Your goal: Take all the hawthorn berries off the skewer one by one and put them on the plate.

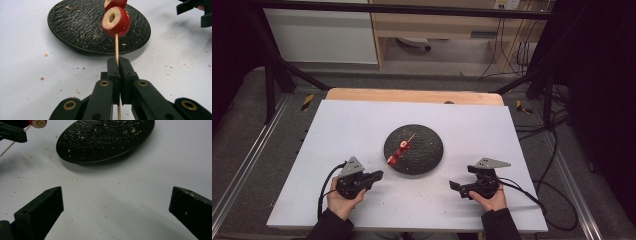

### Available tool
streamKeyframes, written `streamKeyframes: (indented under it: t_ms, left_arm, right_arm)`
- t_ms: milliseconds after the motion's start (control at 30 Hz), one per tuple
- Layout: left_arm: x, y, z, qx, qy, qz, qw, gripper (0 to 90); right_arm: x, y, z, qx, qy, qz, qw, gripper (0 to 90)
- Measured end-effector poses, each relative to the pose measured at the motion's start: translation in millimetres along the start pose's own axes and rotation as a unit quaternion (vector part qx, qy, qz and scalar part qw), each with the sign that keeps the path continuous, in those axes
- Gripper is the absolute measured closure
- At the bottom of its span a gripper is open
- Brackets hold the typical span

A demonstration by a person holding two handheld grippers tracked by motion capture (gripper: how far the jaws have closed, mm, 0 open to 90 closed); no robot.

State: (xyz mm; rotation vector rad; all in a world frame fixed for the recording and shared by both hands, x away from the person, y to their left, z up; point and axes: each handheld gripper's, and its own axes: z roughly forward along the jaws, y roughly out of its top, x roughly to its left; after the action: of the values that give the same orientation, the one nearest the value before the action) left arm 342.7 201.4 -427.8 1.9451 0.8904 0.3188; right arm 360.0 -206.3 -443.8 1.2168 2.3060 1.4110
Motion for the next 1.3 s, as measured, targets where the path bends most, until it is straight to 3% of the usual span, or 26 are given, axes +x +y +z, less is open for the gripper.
streamKeyframes:
  t_ms: [500, 767, 900, 1133, 1300]
  left_arm:
    - [-6.6, -5.7, -0.9, -0.002, -0.003, 0.014, 0.9999, 88.0]
    - [-10.7, -7.6, 1.9, 0.001, -0.010, 0.019, 0.9998, 88.0]
    - [-12.7, -7.4, 2.1, -0.001, -0.011, 0.022, 0.9997, 88.0]
    - [-18.0, -7.1, 5.4, 0.001, -0.018, 0.029, 0.9994, 88.0]
    - [-21.7, -7.1, 7.7, 0.002, -0.020, 0.035, 0.9992, 88.0]
  right_arm:
    - [31.9, 36.0, 23.3, -0.016, 0.019, -0.014, 0.9996, 0.7]
    - [44.5, 58.6, 39.4, -0.032, 0.030, 0.001, 0.9990, 3.8]
    - [49.8, 70.0, 51.3, -0.038, 0.048, 0.016, 0.9980, 9.8]
    - [51.3, 77.1, 62.3, -0.048, 0.070, 0.029, 0.9960, 19.5]
    - [49.4, 78.2, 66.6, -0.055, 0.077, 0.044, 0.9946, 31.0]
